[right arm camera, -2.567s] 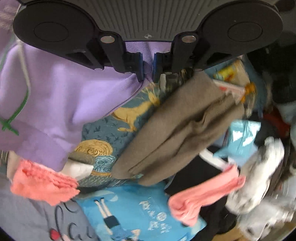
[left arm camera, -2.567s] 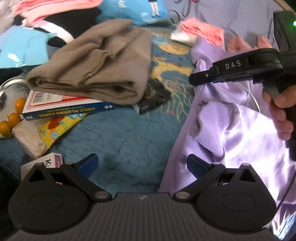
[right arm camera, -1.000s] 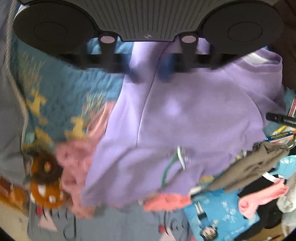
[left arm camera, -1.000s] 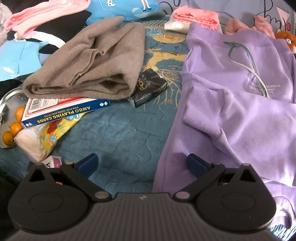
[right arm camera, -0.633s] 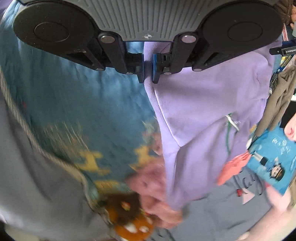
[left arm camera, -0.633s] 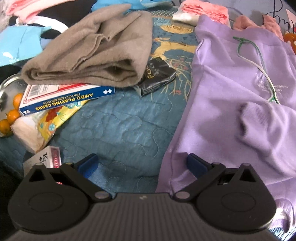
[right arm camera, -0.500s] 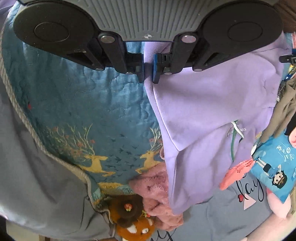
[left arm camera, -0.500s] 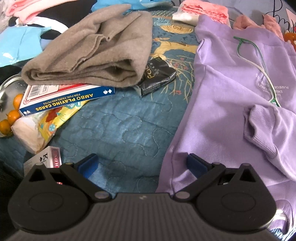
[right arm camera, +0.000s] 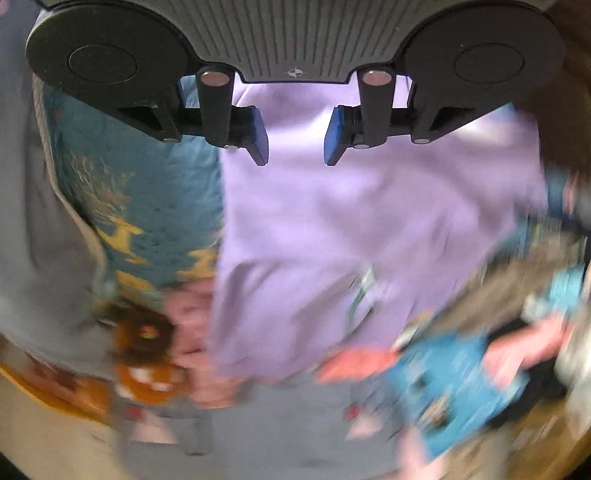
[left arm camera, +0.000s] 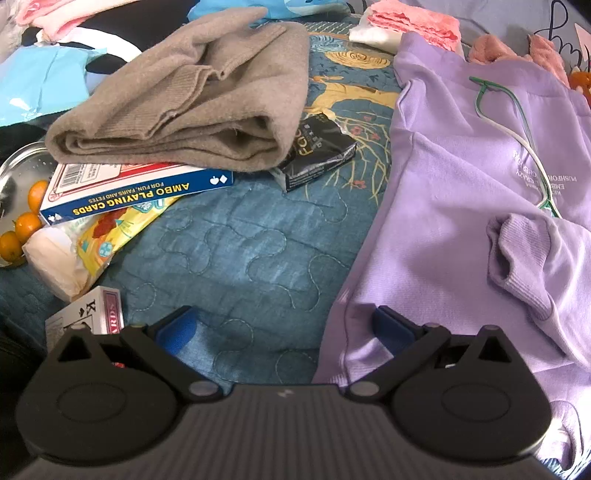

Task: Fold clothes
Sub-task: 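Move the open right gripper over the sweatshirt, then grasp the lavender sweatshirt near the drawstring with the right gripper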

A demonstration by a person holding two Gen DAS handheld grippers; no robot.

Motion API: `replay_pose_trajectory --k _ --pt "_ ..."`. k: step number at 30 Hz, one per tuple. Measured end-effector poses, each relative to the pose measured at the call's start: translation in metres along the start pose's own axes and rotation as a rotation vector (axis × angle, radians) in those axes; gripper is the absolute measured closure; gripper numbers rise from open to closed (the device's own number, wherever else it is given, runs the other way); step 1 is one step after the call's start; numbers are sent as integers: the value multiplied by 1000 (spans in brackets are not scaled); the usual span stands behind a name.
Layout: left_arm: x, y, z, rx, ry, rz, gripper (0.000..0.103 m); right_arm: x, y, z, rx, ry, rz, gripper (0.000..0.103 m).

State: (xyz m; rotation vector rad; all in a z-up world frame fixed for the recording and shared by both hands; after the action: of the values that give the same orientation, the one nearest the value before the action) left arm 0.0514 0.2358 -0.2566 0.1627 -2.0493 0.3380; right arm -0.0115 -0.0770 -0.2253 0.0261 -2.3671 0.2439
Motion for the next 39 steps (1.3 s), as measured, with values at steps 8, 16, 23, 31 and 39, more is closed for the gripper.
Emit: replay_pose_trajectory --k 8,16,23,31,39 --pt "1 2 1 -3 -5 -3 0 -30 -29 36 45 131 190 94" --pt "1 0 1 -9 -4 -11 0 -9 -41 30 -63 135 75 77" --pt "3 -2 1 -21 -11 -21 0 5 4 -16 30 6 25 65" --pt "2 -1 1 -21 -8 -16 0 4 19 -39 184 5 147 60" --pt "4 -5 0 -61 -15 -38 0 -9 17 -47 8 0 44 55"
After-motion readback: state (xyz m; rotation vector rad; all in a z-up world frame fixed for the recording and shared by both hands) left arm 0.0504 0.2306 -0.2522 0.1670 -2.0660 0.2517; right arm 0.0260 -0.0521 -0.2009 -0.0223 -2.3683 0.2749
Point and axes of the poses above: each gripper's, at about its wrist camera, not at the fingertips, and x roughly against the way its jaws point, y to its left, z to its underside, the point moved 7 cm from there along -x, roughly the way its jaws point, and after that the axes turned 10 degrees about z, right-handed, at the moved point
